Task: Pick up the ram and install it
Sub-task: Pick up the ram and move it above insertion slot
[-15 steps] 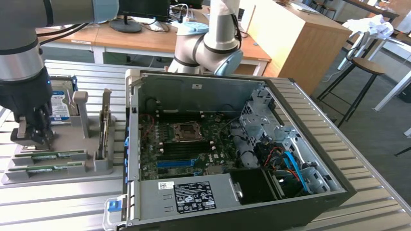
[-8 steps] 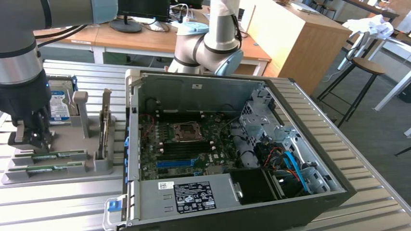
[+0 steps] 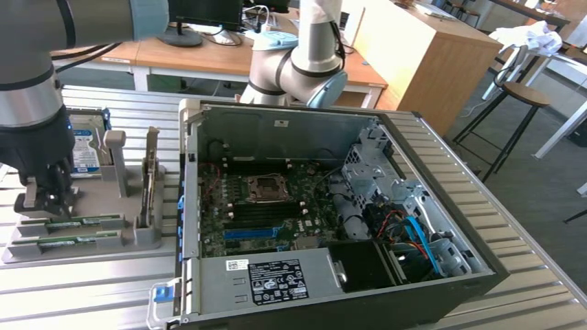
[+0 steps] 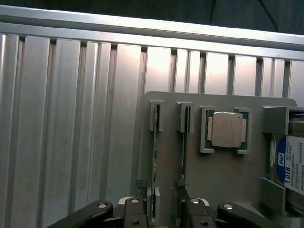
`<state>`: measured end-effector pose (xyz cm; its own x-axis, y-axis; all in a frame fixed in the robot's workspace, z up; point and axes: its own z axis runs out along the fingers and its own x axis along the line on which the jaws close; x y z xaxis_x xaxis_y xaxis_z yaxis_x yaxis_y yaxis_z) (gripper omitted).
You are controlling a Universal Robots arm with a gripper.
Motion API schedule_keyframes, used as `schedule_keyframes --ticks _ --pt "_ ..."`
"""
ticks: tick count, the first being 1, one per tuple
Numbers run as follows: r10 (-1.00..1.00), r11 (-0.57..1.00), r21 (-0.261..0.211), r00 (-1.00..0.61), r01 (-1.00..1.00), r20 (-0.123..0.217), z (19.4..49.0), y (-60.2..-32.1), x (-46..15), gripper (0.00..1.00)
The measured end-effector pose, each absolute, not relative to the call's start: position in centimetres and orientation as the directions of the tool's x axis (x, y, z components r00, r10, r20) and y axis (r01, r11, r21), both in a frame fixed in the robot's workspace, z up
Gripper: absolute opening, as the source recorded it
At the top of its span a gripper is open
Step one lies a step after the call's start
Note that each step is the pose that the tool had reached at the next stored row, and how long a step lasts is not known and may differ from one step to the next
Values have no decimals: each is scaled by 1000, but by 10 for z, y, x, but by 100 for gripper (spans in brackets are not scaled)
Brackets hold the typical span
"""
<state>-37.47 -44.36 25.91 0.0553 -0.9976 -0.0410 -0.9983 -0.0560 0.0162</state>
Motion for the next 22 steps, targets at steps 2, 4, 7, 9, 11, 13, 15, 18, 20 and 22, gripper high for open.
schedule_keyframes --ticks 2,4,7,9,11,13,15,18,20,22 --pt "-998 -56 16 55 -998 -41 256 -444 -375 36" --pt "-998 -56 16 55 -998 -41 252 -444 -375 36" --pt "-998 -56 16 55 -998 -41 246 -444 -375 36" --pt "-998 -56 16 55 -998 -41 243 -444 -375 36" --pt "-998 -56 16 55 -998 -41 239 -444 -375 36" --pt "-998 -56 16 55 -998 -41 236 -444 -375 36" --pt "-998 -56 16 55 -998 -41 233 -444 -375 36" --pt "-998 -56 16 55 -998 -41 228 -444 -375 36" --pt "-998 -56 16 55 -998 -41 225 -444 -375 36" --pt "-998 -56 16 55 -998 -41 222 -444 -375 36"
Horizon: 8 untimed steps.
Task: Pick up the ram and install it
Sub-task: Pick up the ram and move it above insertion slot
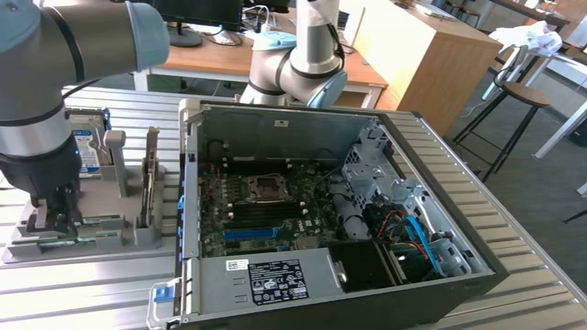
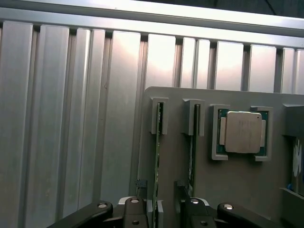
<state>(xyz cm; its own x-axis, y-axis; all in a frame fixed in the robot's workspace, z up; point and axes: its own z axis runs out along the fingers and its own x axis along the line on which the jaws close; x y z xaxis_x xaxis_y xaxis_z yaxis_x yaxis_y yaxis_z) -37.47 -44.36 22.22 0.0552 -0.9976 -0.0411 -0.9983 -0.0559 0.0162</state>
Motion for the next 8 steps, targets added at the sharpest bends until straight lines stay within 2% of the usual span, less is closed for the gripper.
schedule_keyframes --ticks 8 --pt "-998 -56 16 55 -998 -41 213 -444 -375 36"
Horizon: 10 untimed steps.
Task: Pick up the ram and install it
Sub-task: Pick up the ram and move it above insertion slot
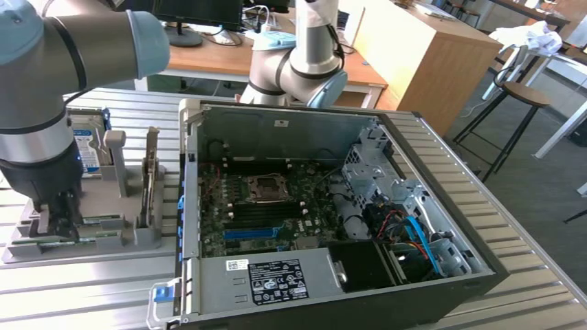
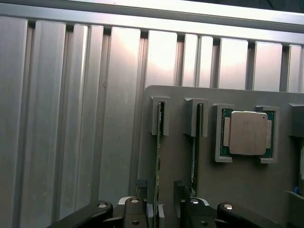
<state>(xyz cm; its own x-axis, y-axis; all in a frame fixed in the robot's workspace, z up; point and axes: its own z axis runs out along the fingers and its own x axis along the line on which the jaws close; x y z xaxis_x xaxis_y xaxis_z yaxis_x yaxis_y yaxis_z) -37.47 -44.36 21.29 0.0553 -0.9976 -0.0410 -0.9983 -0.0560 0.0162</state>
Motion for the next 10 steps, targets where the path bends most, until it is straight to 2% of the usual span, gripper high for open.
schedule_keyframes --ticks 10 --pt "-998 -56 16 55 -998 -41 204 -444 -375 36"
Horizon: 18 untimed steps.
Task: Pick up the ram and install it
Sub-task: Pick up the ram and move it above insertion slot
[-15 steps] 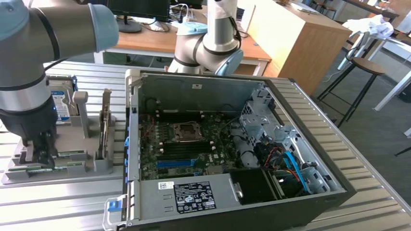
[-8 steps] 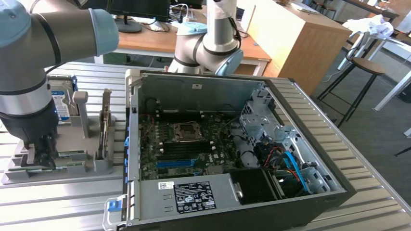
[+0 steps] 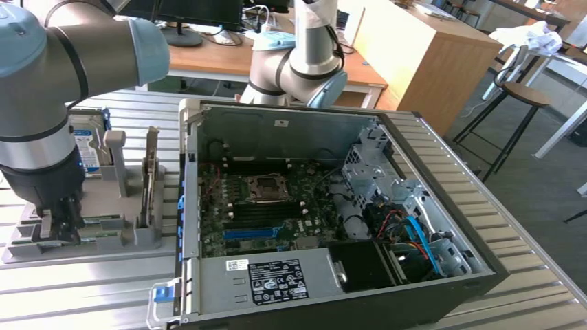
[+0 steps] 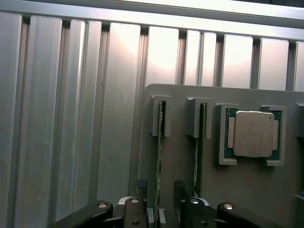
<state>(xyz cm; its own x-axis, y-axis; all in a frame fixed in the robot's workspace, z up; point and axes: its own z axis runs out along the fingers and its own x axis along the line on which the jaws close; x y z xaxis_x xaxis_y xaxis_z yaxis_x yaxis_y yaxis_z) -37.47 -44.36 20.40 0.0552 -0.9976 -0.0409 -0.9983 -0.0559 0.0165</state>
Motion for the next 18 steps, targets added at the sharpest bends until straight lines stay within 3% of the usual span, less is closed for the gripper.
schedule_keyframes --ticks 18 --pt "-998 -56 16 55 -998 -41 203 -444 -363 36"
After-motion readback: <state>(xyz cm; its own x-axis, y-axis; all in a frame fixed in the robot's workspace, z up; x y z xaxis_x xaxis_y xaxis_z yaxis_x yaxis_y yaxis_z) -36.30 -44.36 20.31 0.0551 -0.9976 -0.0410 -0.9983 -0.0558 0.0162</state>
